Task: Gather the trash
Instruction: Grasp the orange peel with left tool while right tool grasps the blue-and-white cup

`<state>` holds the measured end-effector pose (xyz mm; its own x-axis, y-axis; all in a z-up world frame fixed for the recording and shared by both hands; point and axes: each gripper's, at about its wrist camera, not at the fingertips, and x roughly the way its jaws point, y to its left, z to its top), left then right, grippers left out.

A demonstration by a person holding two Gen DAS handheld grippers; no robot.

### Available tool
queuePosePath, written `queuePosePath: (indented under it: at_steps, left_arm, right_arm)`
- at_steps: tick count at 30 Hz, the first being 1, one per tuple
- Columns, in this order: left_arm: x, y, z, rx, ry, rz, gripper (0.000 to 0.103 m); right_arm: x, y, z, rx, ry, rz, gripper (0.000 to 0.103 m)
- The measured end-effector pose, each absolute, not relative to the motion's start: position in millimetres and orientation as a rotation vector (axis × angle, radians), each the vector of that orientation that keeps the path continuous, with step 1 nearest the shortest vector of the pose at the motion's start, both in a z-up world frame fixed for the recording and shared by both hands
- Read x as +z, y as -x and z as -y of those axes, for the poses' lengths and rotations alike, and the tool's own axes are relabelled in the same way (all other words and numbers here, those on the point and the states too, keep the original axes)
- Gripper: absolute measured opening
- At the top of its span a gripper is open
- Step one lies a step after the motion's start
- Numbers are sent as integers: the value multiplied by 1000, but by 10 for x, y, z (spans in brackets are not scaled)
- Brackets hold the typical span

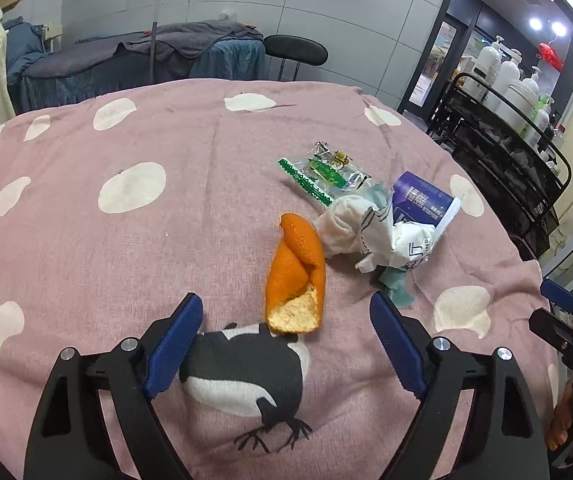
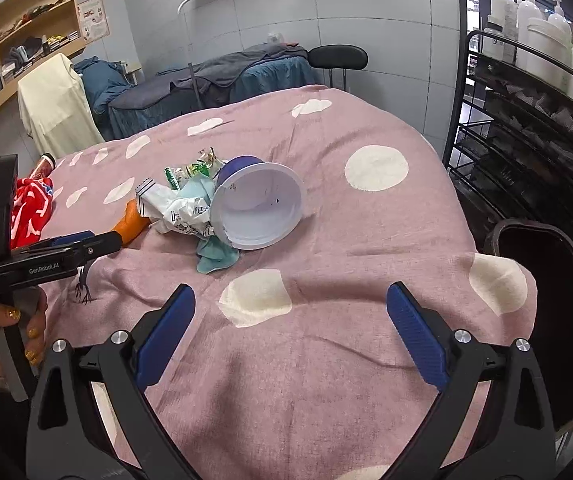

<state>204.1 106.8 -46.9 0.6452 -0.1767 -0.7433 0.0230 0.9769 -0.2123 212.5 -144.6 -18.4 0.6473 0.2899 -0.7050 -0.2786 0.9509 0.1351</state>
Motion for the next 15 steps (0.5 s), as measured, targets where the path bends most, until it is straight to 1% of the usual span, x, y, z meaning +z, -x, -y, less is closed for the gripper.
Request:
queuePosePath:
  at_steps: [4,6,7,10,12,15]
  left_arm:
    - [-483,-2204,-991,-136,146,-887,76]
    - [-513,-2276,-926,-135,104,-902,65]
    - [-535,-2308,-899,-132,85,-910,63]
    - [-561,-2329,-878,-96,50,-909,48]
    - [-537,-2297,-911,-81,56,-899,29]
    - [-489,-2222,-1000,-93,116,-882,24]
  right_arm:
    - [-217,-2144,1425,326,-12,-817,95]
    - [-226,-2147,1425,326,-12,-820,95]
    - [-229,-2149,1427,327,-13,-821,95]
    - [-233,-2154,1439,327,-14,-825,95]
    - [-237,-2168,1441,330,-14,-831,95]
    - [-242,-2206,1425,339,-4,-839,95]
